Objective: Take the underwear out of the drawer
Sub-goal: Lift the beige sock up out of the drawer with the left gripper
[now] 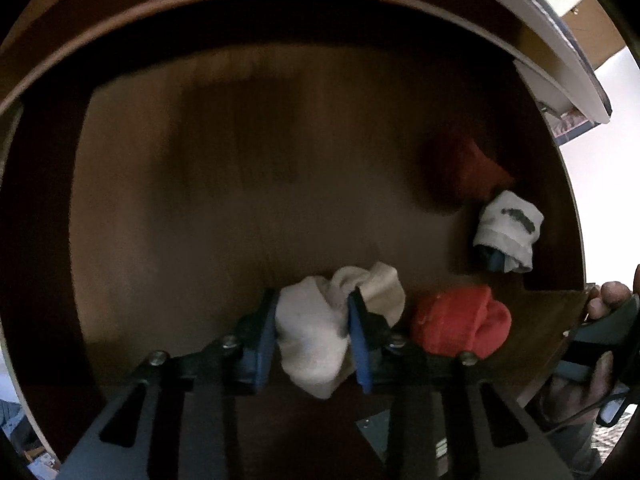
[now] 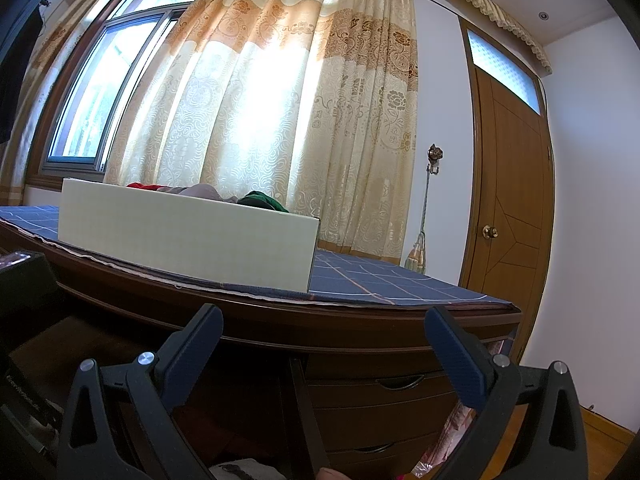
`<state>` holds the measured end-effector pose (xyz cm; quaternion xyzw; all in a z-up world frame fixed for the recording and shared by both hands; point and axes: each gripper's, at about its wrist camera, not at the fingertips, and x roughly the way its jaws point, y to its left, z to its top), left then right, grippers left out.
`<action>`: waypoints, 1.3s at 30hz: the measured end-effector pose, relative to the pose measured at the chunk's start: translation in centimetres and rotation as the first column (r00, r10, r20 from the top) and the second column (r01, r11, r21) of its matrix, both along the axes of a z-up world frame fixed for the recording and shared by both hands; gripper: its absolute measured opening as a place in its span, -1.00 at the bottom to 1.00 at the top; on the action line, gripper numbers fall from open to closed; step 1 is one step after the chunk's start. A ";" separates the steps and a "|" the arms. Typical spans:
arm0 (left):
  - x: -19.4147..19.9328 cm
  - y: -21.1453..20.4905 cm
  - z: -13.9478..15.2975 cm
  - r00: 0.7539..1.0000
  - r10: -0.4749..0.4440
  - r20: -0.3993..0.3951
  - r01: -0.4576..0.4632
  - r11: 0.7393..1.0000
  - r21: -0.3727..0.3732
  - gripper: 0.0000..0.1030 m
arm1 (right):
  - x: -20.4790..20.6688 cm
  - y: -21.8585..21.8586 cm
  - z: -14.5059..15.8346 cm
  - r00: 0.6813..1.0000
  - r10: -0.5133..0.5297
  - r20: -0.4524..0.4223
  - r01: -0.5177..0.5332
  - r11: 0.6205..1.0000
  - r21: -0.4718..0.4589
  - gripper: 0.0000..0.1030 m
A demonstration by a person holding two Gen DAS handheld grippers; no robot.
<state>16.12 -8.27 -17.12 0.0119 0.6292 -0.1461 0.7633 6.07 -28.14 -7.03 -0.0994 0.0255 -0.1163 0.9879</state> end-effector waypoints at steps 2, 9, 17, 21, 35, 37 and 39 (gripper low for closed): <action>-0.4 -0.1 0.4 0.999 0.002 0.034 -0.002 1.000 0.011 -0.39 | 0.0 0.0 0.0 1.000 0.000 -0.001 0.000 1.000 0.000 0.98; -1.6 -0.4 1.8 0.990 0.017 0.139 -0.022 0.999 0.029 -0.40 | 0.0 0.0 0.0 1.000 0.000 -0.001 0.000 1.000 -0.001 0.98; -2.6 2.1 2.4 0.980 0.032 0.198 -0.036 0.999 0.017 -0.40 | 0.0 0.0 0.0 1.000 -0.001 -0.001 0.001 1.000 -0.002 0.98; -1.9 2.6 3.6 0.971 0.045 0.236 -0.050 0.999 0.014 -0.40 | 0.1 0.0 0.0 1.000 -0.001 0.000 0.001 1.000 -0.001 0.98; -1.9 2.2 7.0 0.916 0.083 0.392 -0.096 0.995 0.014 -0.40 | 0.1 0.0 0.0 1.000 -0.001 0.000 0.001 1.000 -0.003 0.98; -2.0 2.2 7.7 0.903 0.084 0.421 -0.100 0.995 0.016 -0.40 | 0.1 0.1 0.0 1.000 -0.001 0.000 0.001 1.000 -0.004 0.98; -2.3 2.3 8.2 0.891 0.085 0.446 -0.107 0.994 0.024 -0.40 | 0.1 0.1 0.0 1.000 -0.002 0.000 0.002 1.000 -0.005 0.98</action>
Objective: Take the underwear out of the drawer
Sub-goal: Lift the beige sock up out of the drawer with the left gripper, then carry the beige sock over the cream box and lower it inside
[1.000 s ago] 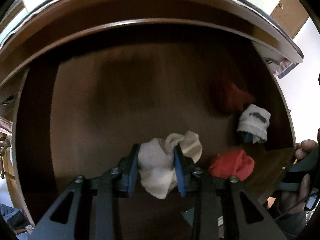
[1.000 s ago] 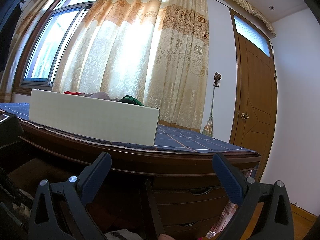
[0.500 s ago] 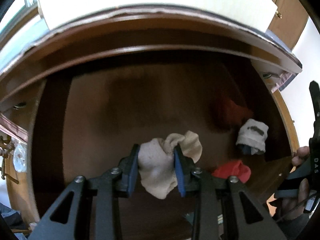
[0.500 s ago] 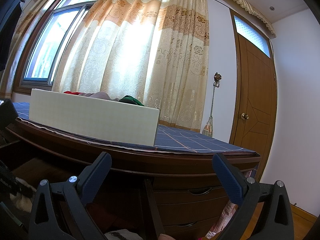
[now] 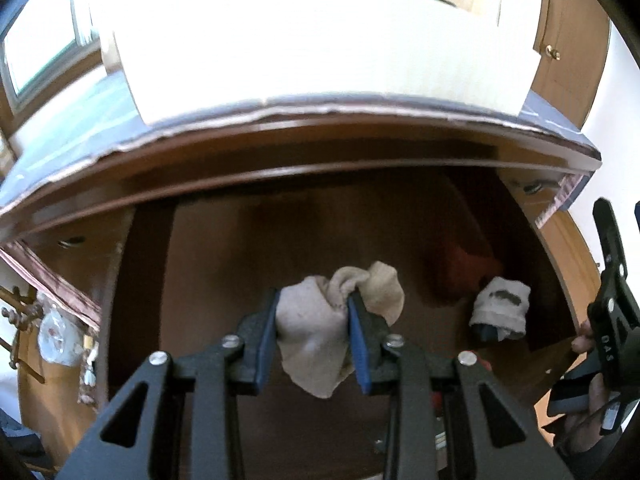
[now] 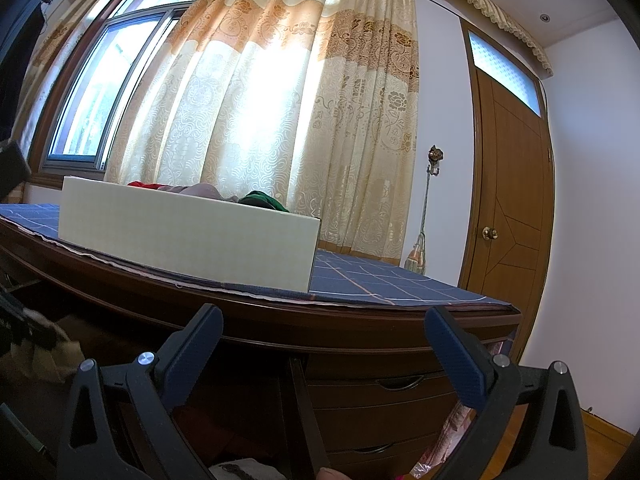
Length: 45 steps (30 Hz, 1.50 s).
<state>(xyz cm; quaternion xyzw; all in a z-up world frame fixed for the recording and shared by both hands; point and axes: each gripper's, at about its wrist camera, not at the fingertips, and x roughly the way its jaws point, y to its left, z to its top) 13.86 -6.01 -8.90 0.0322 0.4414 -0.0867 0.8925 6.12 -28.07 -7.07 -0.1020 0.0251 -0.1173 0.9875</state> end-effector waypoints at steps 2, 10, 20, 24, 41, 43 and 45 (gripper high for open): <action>-0.1 0.0 0.5 1.000 0.000 0.021 0.000 1.000 -0.003 -0.40 | 0.0 0.0 0.0 1.000 0.000 0.000 0.000 1.000 -0.001 0.98; -0.4 0.4 2.1 0.997 0.014 0.072 -0.014 1.000 -0.014 -0.40 | 0.0 0.0 0.0 1.000 0.000 0.001 0.000 1.000 -0.003 0.98; -0.5 1.2 4.7 0.985 0.047 0.164 -0.049 0.999 0.005 -0.40 | -0.1 0.0 -0.1 1.000 0.000 0.002 0.000 1.000 -0.004 0.98; -0.4 1.5 5.5 0.980 0.058 0.189 -0.060 0.998 0.005 -0.40 | -0.1 0.1 -0.1 1.000 0.000 0.002 0.000 1.000 -0.004 0.98; -0.4 2.1 11.4 0.924 0.069 0.377 -0.082 0.996 0.020 -0.40 | 0.0 0.2 0.0 1.000 0.000 0.005 0.000 1.000 -0.011 0.98; -0.3 2.2 12.4 0.913 0.067 0.403 -0.082 0.996 0.021 -0.40 | -0.1 0.2 -0.1 1.000 -0.001 0.006 0.001 1.000 -0.010 0.98; -0.3 2.4 13.2 0.903 0.065 0.425 -0.082 0.996 0.022 -0.40 | -0.1 0.2 -0.1 1.000 0.000 0.005 0.000 1.000 -0.010 0.98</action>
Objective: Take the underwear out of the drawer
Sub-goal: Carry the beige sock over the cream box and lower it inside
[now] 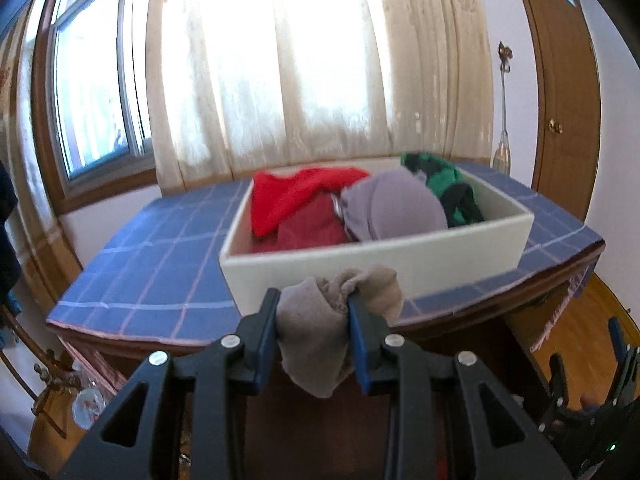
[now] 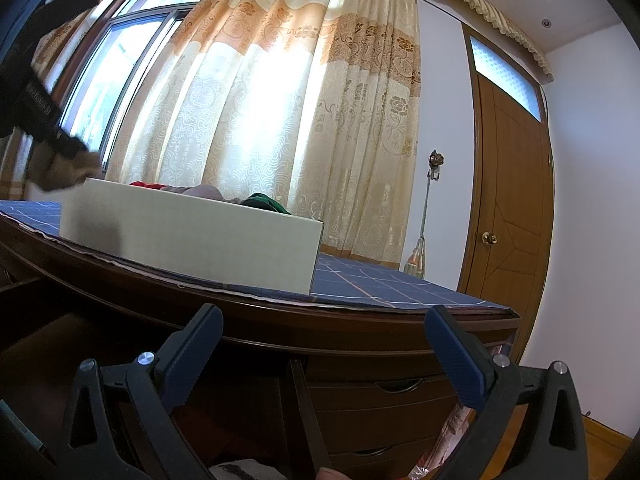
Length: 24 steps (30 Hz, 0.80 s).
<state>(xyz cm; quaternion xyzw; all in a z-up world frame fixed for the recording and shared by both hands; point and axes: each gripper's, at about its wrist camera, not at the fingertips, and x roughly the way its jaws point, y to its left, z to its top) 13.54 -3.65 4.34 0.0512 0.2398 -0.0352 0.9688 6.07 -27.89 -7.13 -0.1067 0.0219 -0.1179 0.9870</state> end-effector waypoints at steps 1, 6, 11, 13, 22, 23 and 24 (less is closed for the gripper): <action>0.1 0.1 0.5 1.000 0.001 0.017 -0.001 1.000 0.002 -0.40 | 0.0 0.0 0.0 1.000 0.000 0.000 0.000 1.000 0.000 0.98; 0.8 0.3 2.6 0.997 0.013 0.077 -0.013 1.000 0.006 -0.40 | 0.0 0.0 0.0 1.000 0.000 0.000 0.000 1.000 0.000 0.98; 1.8 0.4 4.4 0.993 0.019 0.114 -0.020 1.000 0.012 -0.40 | 0.0 0.0 0.0 1.000 0.000 0.001 0.000 1.000 -0.001 0.98; 2.4 0.3 5.0 0.992 0.018 0.129 -0.021 1.000 0.019 -0.40 | 0.0 0.0 0.0 1.000 0.000 0.000 0.000 1.000 -0.001 0.98; 7.0 0.4 6.6 0.990 0.044 0.133 -0.048 0.998 0.026 -0.40 | -0.1 0.0 0.0 1.000 0.000 0.001 0.000 1.000 -0.002 0.98; 7.6 0.4 6.7 0.990 0.046 0.130 -0.050 0.998 0.024 -0.40 | -0.1 0.0 0.0 1.000 0.000 0.002 0.000 1.000 -0.001 0.98; 8.2 0.5 6.8 0.991 0.049 0.124 -0.052 0.998 0.019 -0.40 | -0.1 0.0 0.0 1.000 0.000 0.002 0.000 1.000 0.000 0.98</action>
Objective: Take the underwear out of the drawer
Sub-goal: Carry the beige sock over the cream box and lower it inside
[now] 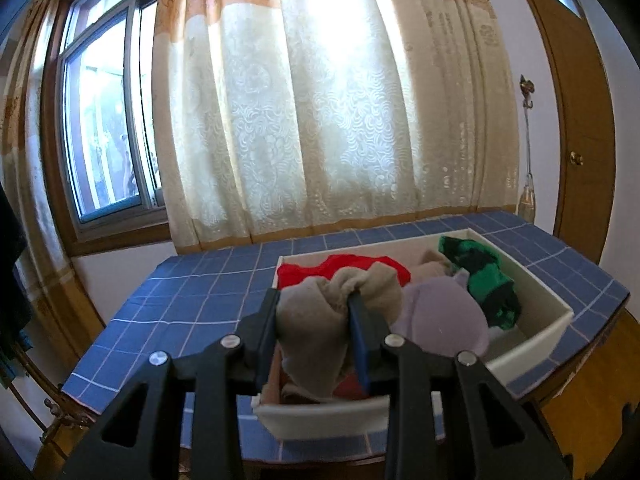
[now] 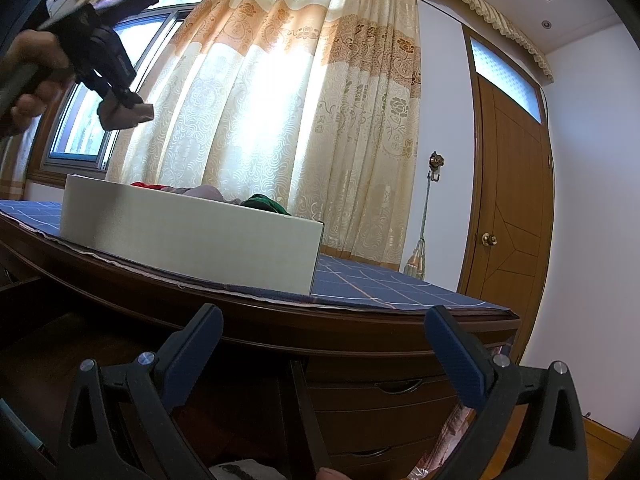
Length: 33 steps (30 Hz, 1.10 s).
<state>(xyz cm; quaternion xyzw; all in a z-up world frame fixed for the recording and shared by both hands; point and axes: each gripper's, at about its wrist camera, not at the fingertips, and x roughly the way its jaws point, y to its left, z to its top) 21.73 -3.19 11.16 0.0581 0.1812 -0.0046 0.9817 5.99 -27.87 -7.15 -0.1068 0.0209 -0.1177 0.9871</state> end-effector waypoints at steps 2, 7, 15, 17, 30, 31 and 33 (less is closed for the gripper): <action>1.6 0.3 0.2 0.999 -0.003 -0.032 0.002 1.000 -0.023 -0.40 | 0.0 -0.1 0.0 1.000 0.000 0.000 0.000 1.000 -0.002 0.98; 5.1 0.8 0.4 0.995 -0.006 -0.103 -0.001 0.998 -0.067 -0.40 | -0.1 0.1 0.2 1.000 0.000 0.003 0.000 1.000 -0.008 0.98; 8.4 0.7 0.5 0.985 0.013 -0.171 -0.025 0.997 -0.069 -0.40 | 0.0 0.0 0.3 1.000 0.001 0.005 -0.001 1.000 -0.013 0.98; 9.1 1.0 0.2 0.979 0.015 -0.202 -0.033 0.996 -0.088 -0.40 | -0.1 0.1 0.2 1.000 0.001 0.005 -0.001 1.000 -0.013 0.98; 11.8 1.3 -2.3 0.949 0.038 -0.313 -0.067 0.994 -0.083 -0.40 | 0.0 0.1 0.2 1.000 0.001 0.009 -0.001 1.000 -0.018 0.98; 11.9 1.3 -2.4 0.947 0.038 -0.319 -0.067 0.995 -0.080 -0.40 | 0.1 0.1 0.2 1.000 0.001 0.010 -0.001 1.000 -0.018 0.98; 12.0 1.3 -2.5 0.945 0.040 -0.324 -0.070 0.994 -0.080 -0.40 | 0.1 0.1 0.2 1.000 0.001 0.009 -0.001 1.000 -0.018 0.98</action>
